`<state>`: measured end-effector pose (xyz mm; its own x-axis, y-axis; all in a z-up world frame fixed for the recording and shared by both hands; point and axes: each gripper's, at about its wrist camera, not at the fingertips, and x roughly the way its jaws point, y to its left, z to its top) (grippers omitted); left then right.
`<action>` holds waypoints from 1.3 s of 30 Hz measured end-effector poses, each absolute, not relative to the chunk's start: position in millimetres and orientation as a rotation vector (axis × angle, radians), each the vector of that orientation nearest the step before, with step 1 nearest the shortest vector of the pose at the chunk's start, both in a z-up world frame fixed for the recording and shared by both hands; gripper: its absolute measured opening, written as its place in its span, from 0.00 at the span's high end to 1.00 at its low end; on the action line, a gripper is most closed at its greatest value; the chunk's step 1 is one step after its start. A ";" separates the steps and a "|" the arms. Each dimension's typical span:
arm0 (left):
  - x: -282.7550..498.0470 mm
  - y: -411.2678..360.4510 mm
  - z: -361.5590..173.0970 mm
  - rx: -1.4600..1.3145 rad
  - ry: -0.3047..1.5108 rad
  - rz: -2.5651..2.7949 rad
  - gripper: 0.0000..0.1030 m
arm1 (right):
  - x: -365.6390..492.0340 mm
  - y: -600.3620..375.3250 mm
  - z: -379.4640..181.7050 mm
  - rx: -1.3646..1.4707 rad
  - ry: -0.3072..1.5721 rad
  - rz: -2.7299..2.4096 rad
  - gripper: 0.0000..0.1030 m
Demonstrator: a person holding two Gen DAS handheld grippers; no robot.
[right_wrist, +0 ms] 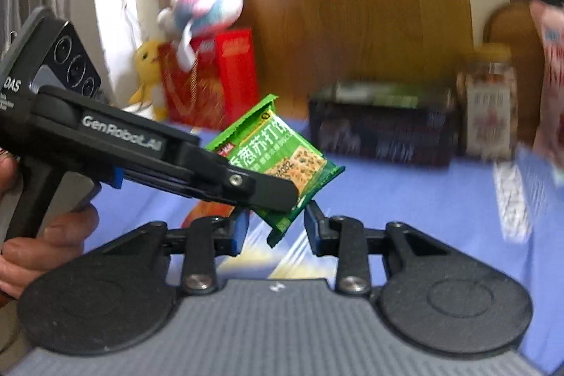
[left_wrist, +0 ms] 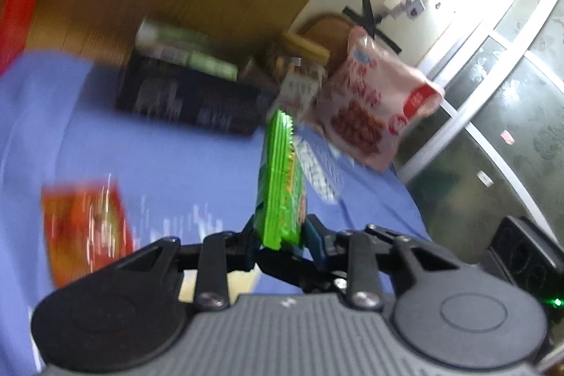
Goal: Organize snacks
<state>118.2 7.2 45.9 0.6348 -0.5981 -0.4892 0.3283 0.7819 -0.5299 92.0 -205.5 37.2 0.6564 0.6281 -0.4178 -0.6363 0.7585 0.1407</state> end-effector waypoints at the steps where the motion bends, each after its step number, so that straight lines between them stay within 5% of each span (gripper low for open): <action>1: 132.1 3.1 54.5 -0.390 0.683 -0.541 0.74 | 103.8 -203.5 41.9 -0.029 0.444 0.705 0.64; 10: 270.1 -4.9 79.2 -0.310 0.622 -0.406 0.71 | 247.7 -176.7 59.7 -0.062 0.406 0.636 0.64; 16: 305.5 -3.7 59.9 -0.224 0.665 -0.263 0.56 | 285.7 -169.6 45.1 -0.047 0.450 0.594 0.62; 21: 258.8 15.1 69.9 -0.193 0.600 -0.266 0.56 | 251.5 -188.8 49.9 0.050 0.446 0.647 0.62; 26: 194.1 50.5 69.3 -0.249 0.616 -0.243 0.56 | 211.5 -199.8 25.7 0.193 0.646 0.803 0.62; 37: 97.1 93.2 7.7 -0.435 0.711 -0.160 0.55 | 185.3 -169.8 -16.5 0.437 0.933 0.897 0.62; 39: 97.3 99.2 -6.0 -0.486 0.729 -0.150 0.55 | 180.0 -162.6 -19.1 0.464 0.936 0.881 0.70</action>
<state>97.3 99.2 -6.0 0.7406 -0.2966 -0.6029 -0.0349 0.8791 -0.4753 180.0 -162.6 -19.1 0.2945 0.8166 -0.4963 -0.4456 0.5768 0.6846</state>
